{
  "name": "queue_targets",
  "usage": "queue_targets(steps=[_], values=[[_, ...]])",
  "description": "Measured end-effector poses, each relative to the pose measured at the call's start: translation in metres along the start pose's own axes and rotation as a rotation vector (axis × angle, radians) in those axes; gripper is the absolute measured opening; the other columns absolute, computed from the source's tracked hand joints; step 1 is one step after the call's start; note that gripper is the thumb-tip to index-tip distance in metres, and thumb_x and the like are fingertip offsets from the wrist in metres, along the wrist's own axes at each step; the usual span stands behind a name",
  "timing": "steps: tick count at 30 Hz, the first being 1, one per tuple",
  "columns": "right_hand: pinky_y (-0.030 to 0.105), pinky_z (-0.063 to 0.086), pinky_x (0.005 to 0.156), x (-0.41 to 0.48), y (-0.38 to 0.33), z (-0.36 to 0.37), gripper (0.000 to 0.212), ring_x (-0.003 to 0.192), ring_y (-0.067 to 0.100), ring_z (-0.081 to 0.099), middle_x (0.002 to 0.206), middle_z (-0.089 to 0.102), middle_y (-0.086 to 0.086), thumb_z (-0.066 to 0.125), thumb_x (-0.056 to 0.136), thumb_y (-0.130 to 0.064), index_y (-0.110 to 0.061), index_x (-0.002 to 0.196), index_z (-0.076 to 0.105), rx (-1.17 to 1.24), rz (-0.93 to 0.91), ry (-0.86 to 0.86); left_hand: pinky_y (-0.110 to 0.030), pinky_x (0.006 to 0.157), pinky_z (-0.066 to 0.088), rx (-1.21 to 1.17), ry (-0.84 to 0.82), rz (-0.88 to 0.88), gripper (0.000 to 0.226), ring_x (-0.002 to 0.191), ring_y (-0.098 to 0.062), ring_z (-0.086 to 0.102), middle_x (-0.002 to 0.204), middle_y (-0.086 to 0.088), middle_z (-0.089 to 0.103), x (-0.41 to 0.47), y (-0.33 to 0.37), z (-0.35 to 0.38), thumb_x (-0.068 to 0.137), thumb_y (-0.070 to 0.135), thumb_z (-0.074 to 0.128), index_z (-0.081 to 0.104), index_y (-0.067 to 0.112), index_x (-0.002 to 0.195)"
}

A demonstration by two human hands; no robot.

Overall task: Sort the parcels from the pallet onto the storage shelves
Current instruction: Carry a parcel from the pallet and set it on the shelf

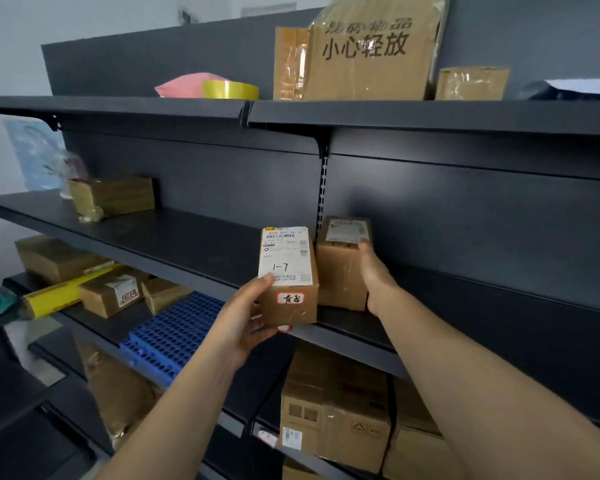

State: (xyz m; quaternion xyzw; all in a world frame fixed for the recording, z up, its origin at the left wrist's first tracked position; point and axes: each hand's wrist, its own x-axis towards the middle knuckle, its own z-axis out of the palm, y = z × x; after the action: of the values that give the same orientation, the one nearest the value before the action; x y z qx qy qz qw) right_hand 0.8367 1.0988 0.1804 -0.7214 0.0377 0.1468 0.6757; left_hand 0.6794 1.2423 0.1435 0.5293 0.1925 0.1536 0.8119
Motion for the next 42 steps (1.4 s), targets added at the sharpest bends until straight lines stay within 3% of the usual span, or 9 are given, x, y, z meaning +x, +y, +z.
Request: queue_targets(steps=[5,11,14,18,22,25,29,39,42], values=[[0.038,0.041,0.087,-0.001,-0.004,0.013,0.086,0.1,0.027,0.053,0.124,0.059,0.014,0.033,0.084,-0.081,-0.017,0.14,0.048,-0.067,-0.031,0.04,-0.047,0.099,0.047,0.015,-0.04,-0.021,0.035,0.109,-0.027,0.063,0.114,-0.008,0.068,0.011,0.004,-0.017,0.082,0.042,0.069,0.062,0.026,0.112],[0.041,0.036,0.102,-0.03,0.011,0.008,0.091,0.132,0.03,0.042,0.148,0.042,0.011,0.045,0.085,-0.075,-0.012,0.149,0.031,-0.145,-0.074,0.122,-0.047,0.099,0.047,-0.044,-0.062,0.0,0.028,0.108,-0.027,0.063,0.113,-0.007,0.067,0.001,-0.006,-0.014,0.086,0.037,0.065,0.062,0.026,0.113],[0.037,0.039,0.091,-0.056,0.028,0.001,0.077,0.121,0.026,0.049,0.137,0.051,0.006,0.051,0.087,-0.069,-0.013,0.139,0.042,-0.188,-0.204,0.159,-0.045,0.099,0.046,-0.073,-0.055,0.036,0.028,0.108,-0.024,0.061,0.115,-0.004,0.066,-0.015,-0.015,-0.006,0.088,0.035,0.064,0.061,0.029,0.115],[0.031,0.037,0.092,-0.104,0.048,-0.015,0.062,0.115,0.011,0.047,0.132,0.053,-0.008,0.054,0.09,-0.06,-0.024,0.14,0.047,-0.129,-0.345,-0.028,-0.043,0.097,0.047,-0.072,-0.069,0.108,0.038,0.11,-0.022,0.06,0.117,-0.001,0.066,-0.048,-0.028,0.007,0.088,0.036,0.063,0.059,0.028,0.126],[0.027,0.049,0.082,-0.143,0.074,-0.042,0.057,0.111,0.009,0.06,0.124,0.063,-0.011,0.057,0.089,-0.057,-0.031,0.139,0.046,-0.098,-0.297,-0.27,-0.039,0.091,0.05,-0.047,-0.073,0.134,0.039,0.108,-0.022,0.063,0.114,-0.002,0.069,-0.088,-0.051,0.023,0.088,0.035,0.063,0.06,0.027,0.125],[0.024,0.051,0.074,-0.169,0.097,-0.075,0.054,0.098,0.003,0.063,0.12,0.066,-0.008,0.062,0.09,-0.045,-0.029,0.14,0.046,-0.1,-0.281,-0.281,-0.033,0.08,0.052,-0.033,-0.082,0.125,0.039,0.106,-0.02,0.065,0.113,-0.002,0.071,-0.124,-0.078,0.037,0.087,0.034,0.063,0.061,0.024,0.125],[0.02,0.051,0.066,-0.204,0.131,-0.131,0.052,0.096,0.005,0.065,0.122,0.066,-0.003,0.064,0.091,-0.038,-0.028,0.139,0.047,-0.109,-0.232,-0.261,-0.037,0.091,0.049,-0.002,-0.088,0.047,0.044,0.111,-0.02,0.061,0.116,-0.002,0.068,-0.177,-0.124,0.059,0.088,0.037,0.063,0.058,0.026,0.129],[0.039,0.053,0.09,-0.255,0.202,-0.245,0.048,0.104,0.015,0.065,0.111,0.071,-0.006,0.067,0.088,-0.044,-0.031,0.132,0.054,-0.126,-0.01,-0.128,-0.043,0.103,0.044,0.243,-0.299,-0.234,0.04,0.113,-0.021,0.059,0.118,0.002,0.066,-0.247,-0.198,0.109,0.089,0.044,0.062,0.058,0.029,0.127],[0.04,0.052,0.089,-0.266,0.221,-0.268,0.051,0.106,0.016,0.065,0.113,0.07,-0.006,0.068,0.086,-0.046,-0.031,0.133,0.054,-0.096,0.07,-0.043,-0.032,0.084,0.051,0.292,-0.336,-0.231,0.032,0.104,-0.017,0.063,0.112,0.003,0.069,-0.256,-0.212,0.127,0.093,0.038,0.061,0.059,0.027,0.122]])
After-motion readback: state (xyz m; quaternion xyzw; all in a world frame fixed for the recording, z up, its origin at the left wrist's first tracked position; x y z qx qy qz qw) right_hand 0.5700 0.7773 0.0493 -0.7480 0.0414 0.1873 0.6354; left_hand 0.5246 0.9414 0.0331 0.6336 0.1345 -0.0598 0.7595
